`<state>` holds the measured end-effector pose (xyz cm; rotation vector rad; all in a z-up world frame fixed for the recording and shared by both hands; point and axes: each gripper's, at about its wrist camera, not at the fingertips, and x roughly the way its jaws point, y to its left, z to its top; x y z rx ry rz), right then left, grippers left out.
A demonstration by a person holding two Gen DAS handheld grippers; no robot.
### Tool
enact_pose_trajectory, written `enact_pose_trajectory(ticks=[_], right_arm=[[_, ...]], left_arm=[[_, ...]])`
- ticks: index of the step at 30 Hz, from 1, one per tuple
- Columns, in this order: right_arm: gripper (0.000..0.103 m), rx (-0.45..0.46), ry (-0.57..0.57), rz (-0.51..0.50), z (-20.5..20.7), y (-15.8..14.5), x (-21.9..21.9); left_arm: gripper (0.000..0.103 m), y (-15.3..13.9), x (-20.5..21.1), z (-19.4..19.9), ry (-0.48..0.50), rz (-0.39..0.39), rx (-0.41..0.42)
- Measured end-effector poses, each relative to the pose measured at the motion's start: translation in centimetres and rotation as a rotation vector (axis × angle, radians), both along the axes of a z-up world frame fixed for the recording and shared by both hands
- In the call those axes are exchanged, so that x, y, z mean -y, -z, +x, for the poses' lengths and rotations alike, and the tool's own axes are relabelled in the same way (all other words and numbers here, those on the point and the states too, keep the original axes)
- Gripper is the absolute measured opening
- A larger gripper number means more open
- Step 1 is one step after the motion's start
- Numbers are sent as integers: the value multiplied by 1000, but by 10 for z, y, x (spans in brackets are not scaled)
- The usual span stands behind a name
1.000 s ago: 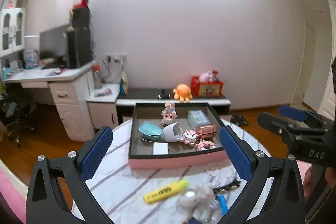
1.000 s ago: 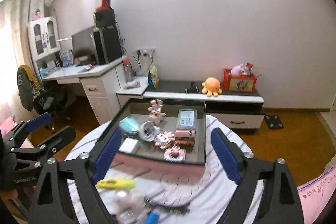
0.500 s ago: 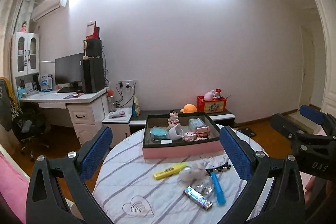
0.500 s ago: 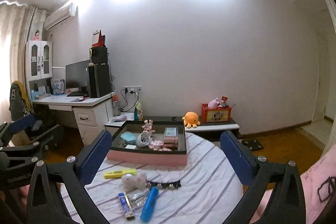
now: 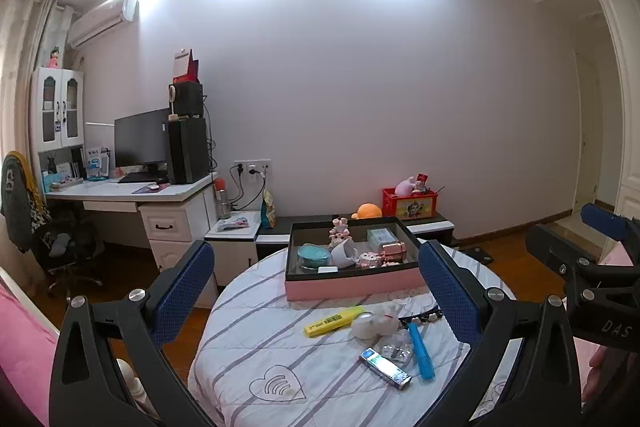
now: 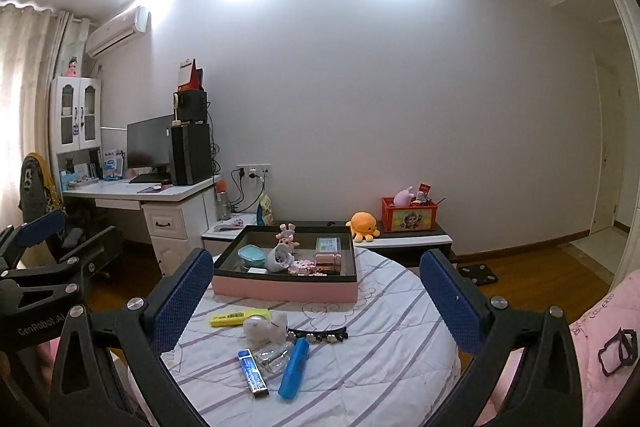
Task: Organize rigid objects
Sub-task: 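Withdraw both tools from the box back toward the bed items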
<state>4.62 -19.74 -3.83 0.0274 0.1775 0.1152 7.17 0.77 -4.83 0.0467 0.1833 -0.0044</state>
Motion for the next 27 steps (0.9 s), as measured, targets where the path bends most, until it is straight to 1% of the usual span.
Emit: enact_pose_trajectory(ticks=[8, 14, 18, 22, 25, 27], right_arm=[[103, -21, 5, 1, 0, 2, 1], [103, -38, 18, -1, 6, 6, 2], [103, -75, 17, -12, 17, 15, 1], [103, -147, 15, -19, 36, 35, 0], [103, -236, 3, -32, 58, 62, -4], [103, -330, -7, -51, 78, 89, -8]], left_arm=[[103, 3, 3, 1, -7, 28, -11], [103, 11, 0, 9, 0, 11, -46], [103, 21, 0, 18, 5, 18, -82], [103, 40, -4, 33, 23, -4, -145], [103, 60, -8, 46, 29, -17, -215], [103, 74, -9, 55, 27, -21, -259]])
